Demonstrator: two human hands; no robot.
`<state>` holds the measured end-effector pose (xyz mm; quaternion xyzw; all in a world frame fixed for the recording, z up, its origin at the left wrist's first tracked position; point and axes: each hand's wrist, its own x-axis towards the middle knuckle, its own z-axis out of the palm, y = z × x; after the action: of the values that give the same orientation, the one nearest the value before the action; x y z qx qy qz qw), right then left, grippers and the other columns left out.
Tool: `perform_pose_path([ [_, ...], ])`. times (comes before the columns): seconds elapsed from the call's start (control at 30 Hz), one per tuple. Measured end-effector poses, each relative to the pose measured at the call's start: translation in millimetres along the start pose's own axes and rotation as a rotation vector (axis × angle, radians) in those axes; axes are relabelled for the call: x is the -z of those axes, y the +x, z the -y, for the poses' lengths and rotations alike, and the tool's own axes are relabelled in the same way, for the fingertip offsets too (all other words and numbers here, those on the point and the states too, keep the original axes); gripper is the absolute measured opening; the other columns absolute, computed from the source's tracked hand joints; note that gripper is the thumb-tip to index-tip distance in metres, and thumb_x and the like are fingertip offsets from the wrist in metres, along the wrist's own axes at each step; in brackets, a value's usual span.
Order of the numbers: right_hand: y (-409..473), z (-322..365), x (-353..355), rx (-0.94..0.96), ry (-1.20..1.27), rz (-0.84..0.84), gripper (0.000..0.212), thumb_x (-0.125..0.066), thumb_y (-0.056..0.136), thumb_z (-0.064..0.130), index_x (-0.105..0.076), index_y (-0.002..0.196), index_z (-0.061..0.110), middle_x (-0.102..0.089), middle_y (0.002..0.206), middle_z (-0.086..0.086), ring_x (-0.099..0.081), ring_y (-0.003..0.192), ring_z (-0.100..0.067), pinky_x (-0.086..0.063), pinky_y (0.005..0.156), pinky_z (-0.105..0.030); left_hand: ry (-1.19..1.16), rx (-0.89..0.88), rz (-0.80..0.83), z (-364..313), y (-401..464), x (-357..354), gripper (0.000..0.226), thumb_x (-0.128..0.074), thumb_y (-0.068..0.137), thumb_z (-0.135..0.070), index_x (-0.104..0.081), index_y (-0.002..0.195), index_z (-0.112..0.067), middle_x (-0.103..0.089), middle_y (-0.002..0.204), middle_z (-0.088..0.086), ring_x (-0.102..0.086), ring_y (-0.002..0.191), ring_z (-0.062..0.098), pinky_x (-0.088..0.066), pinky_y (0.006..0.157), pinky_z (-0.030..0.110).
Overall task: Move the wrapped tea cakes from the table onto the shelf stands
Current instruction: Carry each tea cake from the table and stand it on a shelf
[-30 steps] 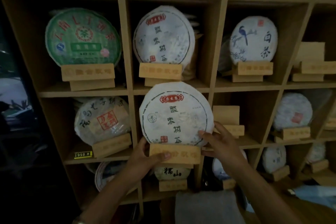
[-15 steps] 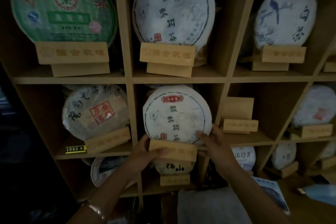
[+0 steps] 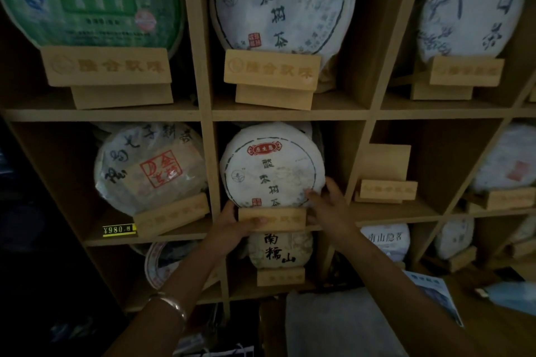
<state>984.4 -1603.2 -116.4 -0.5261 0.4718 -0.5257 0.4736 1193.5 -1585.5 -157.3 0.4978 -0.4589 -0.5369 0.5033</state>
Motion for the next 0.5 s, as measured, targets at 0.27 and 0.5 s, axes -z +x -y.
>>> perform_pose_path([
  [0.27,0,-4,0,0.012,0.001,0.017,0.028,-0.052,0.101,0.021,-0.046,0.127,0.030,-0.059,0.118,0.009,-0.060,0.106,-0.006,-0.058,0.076,-0.024,0.006,-0.090,-0.062,2,-2,-4,0.072,-0.082,0.076,-0.007,-0.044,0.135,-0.024,-0.062,0.123,-0.007,-0.065,0.105,0.007,-0.060,0.082,0.032],
  [0.5,11,-2,-8,0.034,-0.031,-0.009,0.039,-0.051,0.101,0.015,-0.042,0.140,0.017,-0.055,0.139,-0.009,-0.055,0.126,-0.024,-0.049,0.103,-0.049,0.086,-0.066,-0.143,-10,5,-10,0.071,-0.080,0.078,-0.014,-0.044,0.139,-0.019,-0.062,0.120,-0.004,-0.061,0.104,0.011,-0.051,0.079,0.021],
])
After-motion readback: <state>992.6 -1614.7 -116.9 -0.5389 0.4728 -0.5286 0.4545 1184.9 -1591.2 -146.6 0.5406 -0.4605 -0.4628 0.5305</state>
